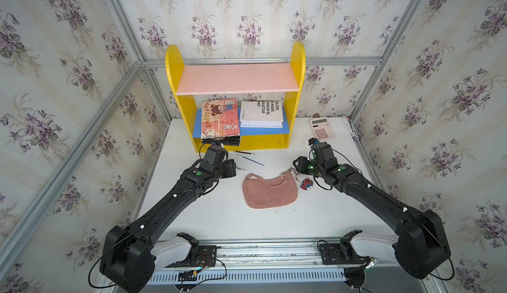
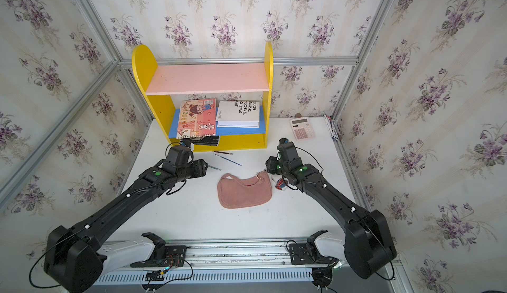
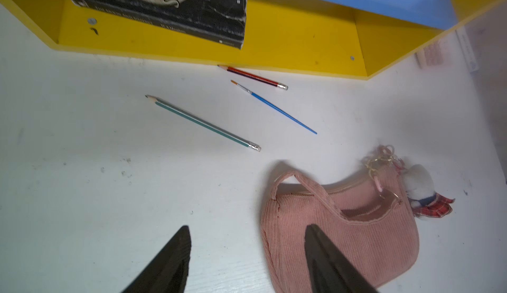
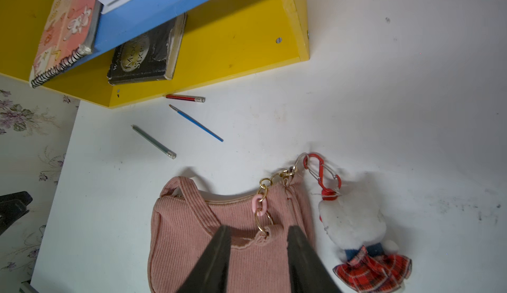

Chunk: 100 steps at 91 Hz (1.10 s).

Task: Remove the decoration from the bag
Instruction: Pick up the bag from the center of the board.

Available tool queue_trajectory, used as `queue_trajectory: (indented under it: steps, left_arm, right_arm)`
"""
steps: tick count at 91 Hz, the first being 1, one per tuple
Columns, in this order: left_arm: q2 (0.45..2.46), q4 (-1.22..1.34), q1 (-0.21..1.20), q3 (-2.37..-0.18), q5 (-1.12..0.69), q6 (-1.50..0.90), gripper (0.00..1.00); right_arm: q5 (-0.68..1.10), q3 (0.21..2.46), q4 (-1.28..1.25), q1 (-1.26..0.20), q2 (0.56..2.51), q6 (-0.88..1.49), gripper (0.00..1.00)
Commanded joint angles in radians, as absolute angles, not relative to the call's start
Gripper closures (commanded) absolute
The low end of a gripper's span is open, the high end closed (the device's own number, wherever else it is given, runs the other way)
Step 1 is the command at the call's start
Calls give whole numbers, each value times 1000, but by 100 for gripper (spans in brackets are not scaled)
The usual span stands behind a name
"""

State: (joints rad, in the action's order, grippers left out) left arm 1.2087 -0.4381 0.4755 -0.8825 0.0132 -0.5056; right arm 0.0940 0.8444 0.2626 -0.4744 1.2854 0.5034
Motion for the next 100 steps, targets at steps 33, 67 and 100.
queue_trajectory:
  steps: [33,67,100]
  left_arm:
    - [1293,-300,511,-767,-202,-706,51]
    - [1256,-418,516,-900,-165,-584,50]
    - [1419,-297,762,-1023,-149,-406,30]
  right_arm:
    - [31,776,278,-559,1398,576,59]
    - [121,736,132,-751,1452,771,66]
    - [62,891,343,-644,1300,581,54]
